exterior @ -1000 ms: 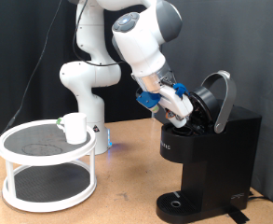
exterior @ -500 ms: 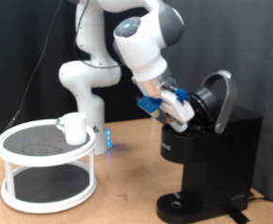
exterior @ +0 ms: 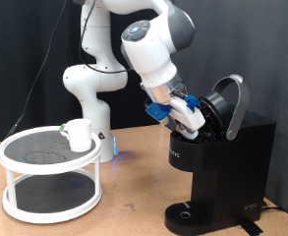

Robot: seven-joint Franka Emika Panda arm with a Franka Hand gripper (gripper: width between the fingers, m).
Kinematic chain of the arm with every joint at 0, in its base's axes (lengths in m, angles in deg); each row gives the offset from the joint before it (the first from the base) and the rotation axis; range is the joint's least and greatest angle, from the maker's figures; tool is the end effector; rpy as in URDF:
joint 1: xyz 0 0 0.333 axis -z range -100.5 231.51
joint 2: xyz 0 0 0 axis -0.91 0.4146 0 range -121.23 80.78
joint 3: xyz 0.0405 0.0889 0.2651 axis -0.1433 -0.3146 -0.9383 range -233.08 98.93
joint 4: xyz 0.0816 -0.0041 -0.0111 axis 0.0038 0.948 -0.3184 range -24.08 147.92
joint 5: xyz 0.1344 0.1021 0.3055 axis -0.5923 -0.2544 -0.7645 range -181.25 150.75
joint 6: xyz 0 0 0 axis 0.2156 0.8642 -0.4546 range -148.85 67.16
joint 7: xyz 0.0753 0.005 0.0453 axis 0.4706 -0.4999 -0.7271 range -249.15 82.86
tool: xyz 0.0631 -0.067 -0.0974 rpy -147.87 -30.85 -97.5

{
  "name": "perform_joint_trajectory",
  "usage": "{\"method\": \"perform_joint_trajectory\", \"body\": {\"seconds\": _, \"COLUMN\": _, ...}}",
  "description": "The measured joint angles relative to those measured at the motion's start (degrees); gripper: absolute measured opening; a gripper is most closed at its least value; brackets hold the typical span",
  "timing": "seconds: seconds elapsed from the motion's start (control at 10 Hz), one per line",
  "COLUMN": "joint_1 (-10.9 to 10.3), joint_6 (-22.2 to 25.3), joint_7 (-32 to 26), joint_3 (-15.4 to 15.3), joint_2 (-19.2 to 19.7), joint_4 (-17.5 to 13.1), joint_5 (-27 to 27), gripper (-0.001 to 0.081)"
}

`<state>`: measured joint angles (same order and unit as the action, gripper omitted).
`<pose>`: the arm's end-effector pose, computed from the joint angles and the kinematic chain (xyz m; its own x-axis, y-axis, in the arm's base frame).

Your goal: Make a cup of coffee with the keurig machine

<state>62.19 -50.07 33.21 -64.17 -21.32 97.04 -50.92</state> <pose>0.4815 0.0508 0.3636 -0.7072 -0.6184 -0.3427 -0.7055 0.5861 0.3984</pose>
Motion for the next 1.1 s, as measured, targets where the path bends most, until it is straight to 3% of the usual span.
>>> {"method": "perform_joint_trajectory", "body": {"seconds": 0.1, "joint_1": 0.0, "joint_6": 0.0, "joint_7": 0.0, "joint_3": 0.0, "joint_2": 0.2, "joint_4": 0.0, "joint_5": 0.0, "gripper": 0.0580}}
{"method": "perform_joint_trajectory", "body": {"seconds": 0.2, "joint_1": 0.0, "joint_6": -0.1, "joint_7": 0.0, "joint_3": 0.0, "joint_2": 0.3, "joint_4": 0.0, "joint_5": 0.0, "gripper": 0.0580}}
{"method": "perform_joint_trajectory", "body": {"seconds": 0.3, "joint_1": 0.0, "joint_6": -0.2, "joint_7": -0.2, "joint_3": 0.0, "joint_2": 0.5, "joint_4": 0.0, "joint_5": 0.0, "gripper": 0.0693}}
{"method": "perform_joint_trajectory", "body": {"seconds": 0.6, "joint_1": 0.2, "joint_6": 0.2, "joint_7": -3.4, "joint_3": 0.1, "joint_2": 0.6, "joint_4": -0.1, "joint_5": -1.2, "gripper": 0.0728}}
{"method": "perform_joint_trajectory", "body": {"seconds": 0.9, "joint_1": 1.1, "joint_6": 4.3, "joint_7": -8.9, "joint_3": 1.2, "joint_2": -1.2, "joint_4": -0.4, "joint_5": -4.4, "gripper": 0.0734}}
{"method": "perform_joint_trajectory", "body": {"seconds": 1.1, "joint_1": 1.3, "joint_6": 5.4, "joint_7": -8.9, "joint_3": 1.2, "joint_2": -2.2, "joint_4": -0.3, "joint_5": -3.5, "gripper": 0.0734}}
